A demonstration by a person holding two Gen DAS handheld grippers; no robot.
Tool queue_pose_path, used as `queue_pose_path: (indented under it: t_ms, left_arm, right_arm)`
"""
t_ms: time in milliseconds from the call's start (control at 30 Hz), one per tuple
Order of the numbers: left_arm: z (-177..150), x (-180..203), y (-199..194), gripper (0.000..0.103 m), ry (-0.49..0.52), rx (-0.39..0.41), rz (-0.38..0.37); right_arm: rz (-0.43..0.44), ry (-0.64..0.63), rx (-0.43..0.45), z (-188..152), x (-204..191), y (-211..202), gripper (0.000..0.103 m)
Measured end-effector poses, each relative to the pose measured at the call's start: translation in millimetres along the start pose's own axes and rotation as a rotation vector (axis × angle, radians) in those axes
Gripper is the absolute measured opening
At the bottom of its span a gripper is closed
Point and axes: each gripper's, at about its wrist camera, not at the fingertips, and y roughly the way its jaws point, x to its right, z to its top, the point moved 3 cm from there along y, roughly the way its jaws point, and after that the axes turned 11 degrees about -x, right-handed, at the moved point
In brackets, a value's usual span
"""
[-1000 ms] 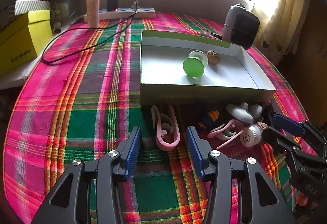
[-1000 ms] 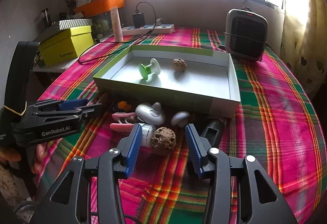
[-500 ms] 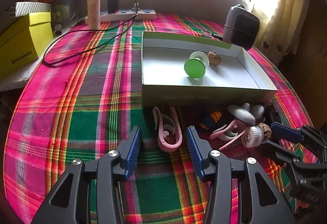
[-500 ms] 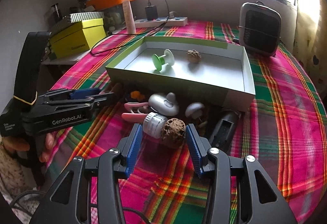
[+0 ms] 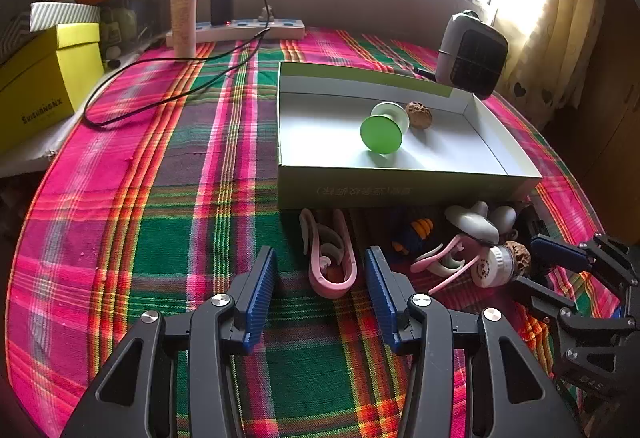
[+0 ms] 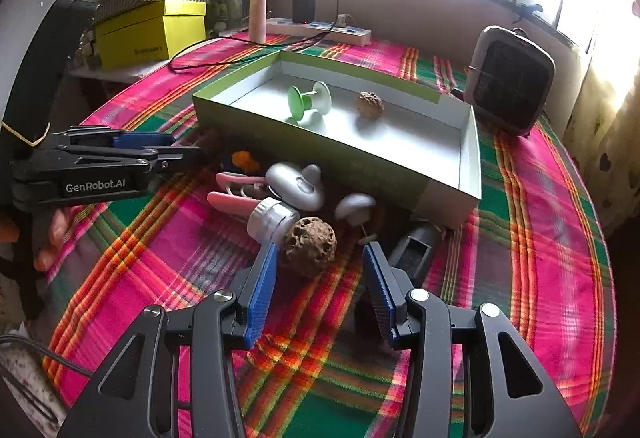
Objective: Organize objects
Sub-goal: 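Move the left tool to the pink plastic clip while the right tool approaches another walnut, then close the left tool on the pink clip while the right tool closes on the walnut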
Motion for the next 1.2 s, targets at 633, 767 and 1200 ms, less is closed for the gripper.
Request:
queue_pose_path:
  t_ms: [633, 767, 1200]
  left_arm:
    - [1, 1, 0, 0.045, 0.004, -0.001, 0.006]
    - [0, 1, 0, 0.044, 0.003, 0.0, 0.006]
    - [2, -4, 0, 0.026, -0.005, 0.0, 0.04]
  right_arm:
    - [0.008, -0.047, -0.029, 7, -9, 11, 0.037]
    - [0.012, -0.046, -0.029, 8, -11, 11, 0.035]
    - [0.016, -0.045, -0.026, 7, -12, 10, 0.033]
